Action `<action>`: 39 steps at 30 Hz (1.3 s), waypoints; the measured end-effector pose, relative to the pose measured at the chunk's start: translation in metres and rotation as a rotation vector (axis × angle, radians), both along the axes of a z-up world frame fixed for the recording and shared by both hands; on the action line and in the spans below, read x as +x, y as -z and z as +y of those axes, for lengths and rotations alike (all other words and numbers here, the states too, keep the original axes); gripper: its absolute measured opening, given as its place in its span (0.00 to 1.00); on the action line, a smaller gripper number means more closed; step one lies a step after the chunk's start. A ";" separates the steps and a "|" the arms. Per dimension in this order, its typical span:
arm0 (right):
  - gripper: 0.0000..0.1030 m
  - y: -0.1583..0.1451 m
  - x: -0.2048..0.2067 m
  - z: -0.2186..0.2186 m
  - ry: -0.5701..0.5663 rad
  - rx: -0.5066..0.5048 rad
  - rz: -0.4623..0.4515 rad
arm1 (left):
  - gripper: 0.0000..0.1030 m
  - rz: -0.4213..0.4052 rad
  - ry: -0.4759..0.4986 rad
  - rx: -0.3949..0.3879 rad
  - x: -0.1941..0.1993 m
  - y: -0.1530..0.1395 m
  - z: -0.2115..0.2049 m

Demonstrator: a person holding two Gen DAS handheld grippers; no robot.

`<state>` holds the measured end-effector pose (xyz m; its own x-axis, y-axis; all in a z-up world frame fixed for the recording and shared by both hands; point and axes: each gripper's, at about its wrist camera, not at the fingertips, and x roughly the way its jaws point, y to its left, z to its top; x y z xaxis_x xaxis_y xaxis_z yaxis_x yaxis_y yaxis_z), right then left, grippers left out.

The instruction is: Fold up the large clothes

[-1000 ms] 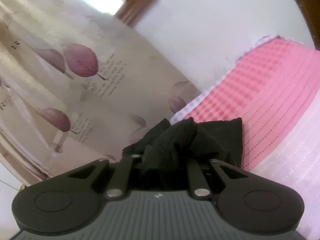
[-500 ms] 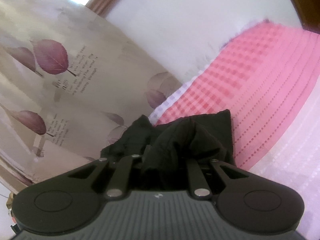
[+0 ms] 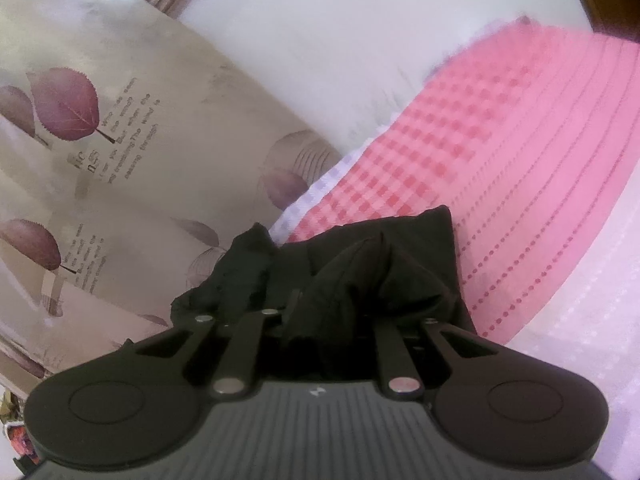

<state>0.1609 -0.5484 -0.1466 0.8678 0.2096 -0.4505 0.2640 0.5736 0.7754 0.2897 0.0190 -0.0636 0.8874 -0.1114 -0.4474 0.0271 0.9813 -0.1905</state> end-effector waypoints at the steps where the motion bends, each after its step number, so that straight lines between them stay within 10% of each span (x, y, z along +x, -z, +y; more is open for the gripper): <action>1: 0.15 0.002 0.001 -0.001 0.002 0.014 0.000 | 0.89 -0.025 -0.025 0.014 -0.002 0.000 -0.001; 6: 0.24 0.017 0.004 -0.012 0.029 0.169 0.009 | 1.00 -0.131 -0.095 0.053 -0.013 -0.006 -0.001; 13: 0.84 0.020 -0.012 -0.030 0.109 0.383 -0.151 | 1.00 -0.175 -0.114 0.052 -0.026 -0.018 0.002; 16: 0.88 0.004 -0.030 -0.038 0.200 0.357 -0.243 | 0.97 -0.203 -0.069 0.018 -0.036 -0.029 0.001; 19: 0.80 -0.034 -0.038 -0.025 0.148 0.155 -0.307 | 0.88 -0.173 0.084 -0.026 -0.036 -0.040 -0.012; 21: 0.51 -0.073 -0.029 0.014 -0.006 -0.151 -0.282 | 0.81 -0.141 0.165 -0.028 -0.033 -0.043 -0.029; 28: 0.21 -0.111 0.032 0.173 -0.404 -0.582 -0.191 | 0.11 0.041 0.399 -0.002 0.000 -0.029 -0.100; 34: 0.09 -0.079 0.083 0.230 -0.547 -0.751 -0.046 | 0.11 0.129 0.410 0.114 0.027 -0.001 -0.127; 39: 0.03 -0.054 0.093 0.193 -0.496 -0.759 0.057 | 0.12 0.170 0.343 0.079 0.050 0.030 -0.101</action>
